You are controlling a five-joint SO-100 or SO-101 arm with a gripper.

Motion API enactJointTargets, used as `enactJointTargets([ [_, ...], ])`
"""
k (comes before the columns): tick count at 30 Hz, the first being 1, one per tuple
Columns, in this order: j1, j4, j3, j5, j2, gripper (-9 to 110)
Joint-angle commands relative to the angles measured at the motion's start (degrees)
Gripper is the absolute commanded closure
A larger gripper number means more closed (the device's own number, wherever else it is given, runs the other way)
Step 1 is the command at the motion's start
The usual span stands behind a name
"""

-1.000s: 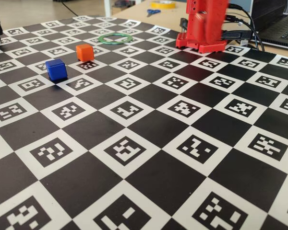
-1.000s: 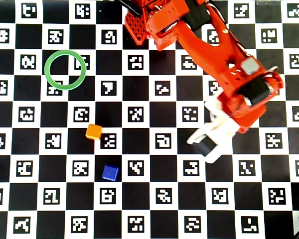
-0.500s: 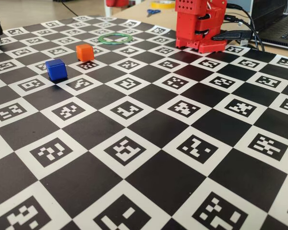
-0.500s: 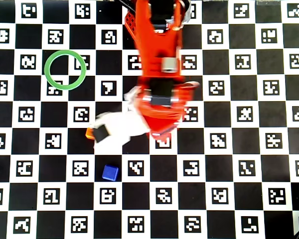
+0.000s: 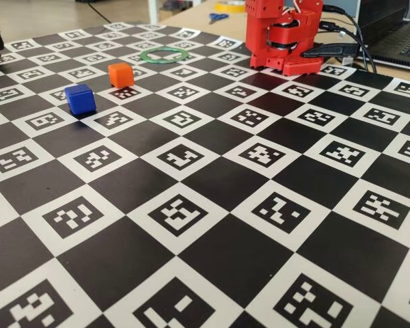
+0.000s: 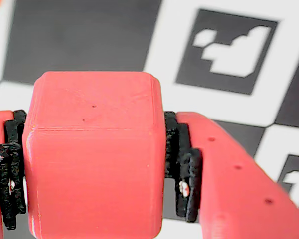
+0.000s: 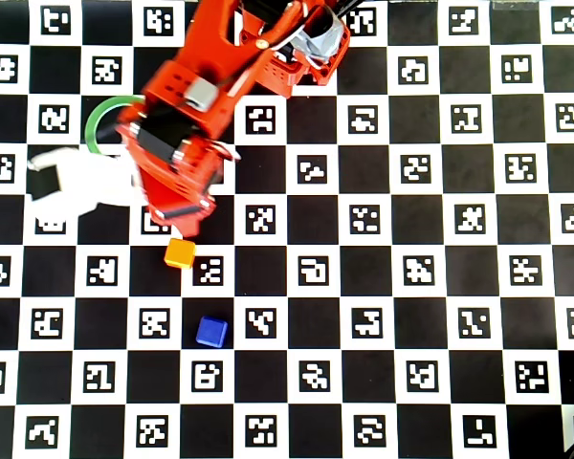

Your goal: Grab the red cube then put it in the green circle then put the blue cube on top and finally the orange cube on top

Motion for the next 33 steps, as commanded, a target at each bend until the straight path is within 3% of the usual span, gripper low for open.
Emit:
enactJointTargets([
  [1,6.4,-0.7,0.7,-4.0,5.9,96],
  [22,23.9,-11.9,13.1,-13.7,8.2,96],
  [33,26.8,-22.7,22.7,-16.0,9.5,96],
])
